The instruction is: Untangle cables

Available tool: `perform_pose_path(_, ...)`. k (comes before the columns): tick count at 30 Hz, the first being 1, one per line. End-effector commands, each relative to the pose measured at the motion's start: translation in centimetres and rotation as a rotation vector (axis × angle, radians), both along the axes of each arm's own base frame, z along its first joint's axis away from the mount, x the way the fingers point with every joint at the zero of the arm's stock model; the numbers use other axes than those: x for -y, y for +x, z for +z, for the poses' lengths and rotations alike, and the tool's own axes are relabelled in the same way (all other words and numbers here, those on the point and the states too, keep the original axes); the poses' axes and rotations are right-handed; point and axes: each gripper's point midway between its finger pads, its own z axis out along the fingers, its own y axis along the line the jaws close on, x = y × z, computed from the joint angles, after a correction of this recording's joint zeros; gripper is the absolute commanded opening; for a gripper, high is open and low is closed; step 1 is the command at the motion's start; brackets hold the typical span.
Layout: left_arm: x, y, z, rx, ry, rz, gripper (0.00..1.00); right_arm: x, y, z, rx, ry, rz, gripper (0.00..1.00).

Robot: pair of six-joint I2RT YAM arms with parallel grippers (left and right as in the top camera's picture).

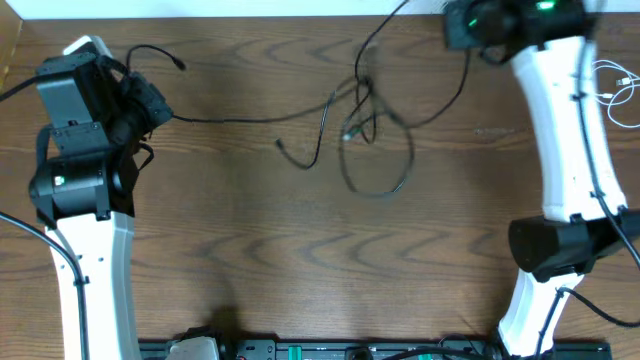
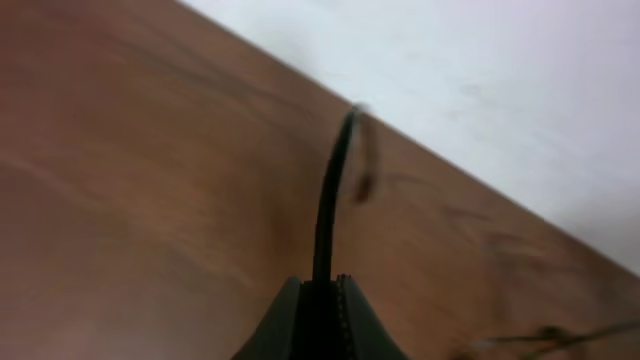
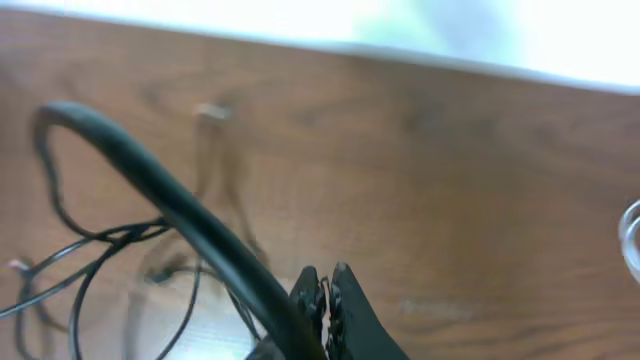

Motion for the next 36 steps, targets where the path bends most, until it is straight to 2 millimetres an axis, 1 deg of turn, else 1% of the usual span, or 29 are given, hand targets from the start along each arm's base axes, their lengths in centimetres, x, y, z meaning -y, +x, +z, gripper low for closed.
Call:
perform_pose_path(1, -3.3, -0.5, -0.1, -0.044, 0.125, 0.137, 0.07, 1.1, -1.1, 6.1, 0.13, 0.064, 0.033, 0.01)
perform_pose_path(4, -4.0, -0.5, -1.5, -0.1, 0.148, 0.163, 0.07, 1.2, -2.0, 8.8, 0.177, 0.128, 0.078, 0.01)
perform_pose_path(6, -4.1, -0.3, -2.5, -0.135, 0.148, 0.161, 0.07, 1.4, -2.4, 9.5, 0.19, 0.138, 0.09, 0.01)
perform_pose_path(8, -4.1, 0.0, -3.7, -0.174, 0.144, 0.157, 0.08, 1.9, -2.6, 9.9, 0.199, 0.13, 0.082, 0.01)
perform_pose_path(11, -4.0, 0.4, -6.1, -0.255, 0.131, 0.144, 0.07, 2.5, -2.5, 10.0, 0.203, 0.128, 0.073, 0.01)
perform_pose_path(16, -3.8, 0.9, -10.2, -0.391, 0.124, 0.104, 0.08, 1.9, -2.7, 10.3, 0.205, 0.16, 0.104, 0.01)
perform_pose_path(19, -3.1, 1.6, -12.4, -0.446, 0.115, 0.022, 0.16, 1.9, -2.9, 11.1, 0.229, 0.161, 0.107, 0.01)
perform_pose_path(20, -3.0, 1.7, -13.0, -0.462, 0.114, 0.013, 0.17, 1.8, -3.0, 11.6, 0.242, 0.164, 0.111, 0.01)
perform_pose_path(21, -3.0, 1.9, -13.5, -0.476, 0.112, 0.012, 0.21, 1.7, -3.3, 12.1, 0.254, 0.17, 0.119, 0.01)
perform_pose_path(23, -3.1, 2.1, -14.6, -0.502, 0.108, 0.011, 0.23, 1.3, -4.1, 13.6, 0.29, 0.189, 0.144, 0.01)
perform_pose_path(24, -3.2, 2.2, -15.1, -0.513, 0.111, 0.005, 0.26, 1.2, -4.5, 14.3, 0.306, 0.195, 0.152, 0.01)
perform_pose_path(27, -3.2, 2.6, -16.4, -0.542, 0.116, -0.01, 0.4, 0.8, -6.3, 16.7, 0.36, 0.223, 0.188, 0.01)
perform_pose_path(28, -3.2, 2.8, -16.7, -0.547, 0.115, -0.012, 0.43, 0.7, -7.0, 17.3, 0.369, 0.234, 0.202, 0.01)
perform_pose_path(30, -3.1, 3.1, -16.8, -0.542, 0.118, -0.034, 0.46, 0.2, -7.9, 17.7, 0.369, 0.256, 0.232, 0.01)
perform_pose_path(31, -2.4, 3.5, -16.8, -0.528, 0.109, -0.084, 0.46, -0.2, -8.2, 17.6, 0.358, 0.27, 0.248, 0.01)
perform_pose_path(33, -0.8, 4.2, -16.2, -0.479, 0.074, -0.182, 0.46, -1.0, -8.6, 16.9, 0.319, 0.299, 0.281, 0.01)
perform_pose_path(36, 2.1, 5.3, -14.5, -0.375, -0.01, -0.318, 0.46, -2.4, -8.4, 14.8, 0.239, 0.326, 0.314, 0.01)
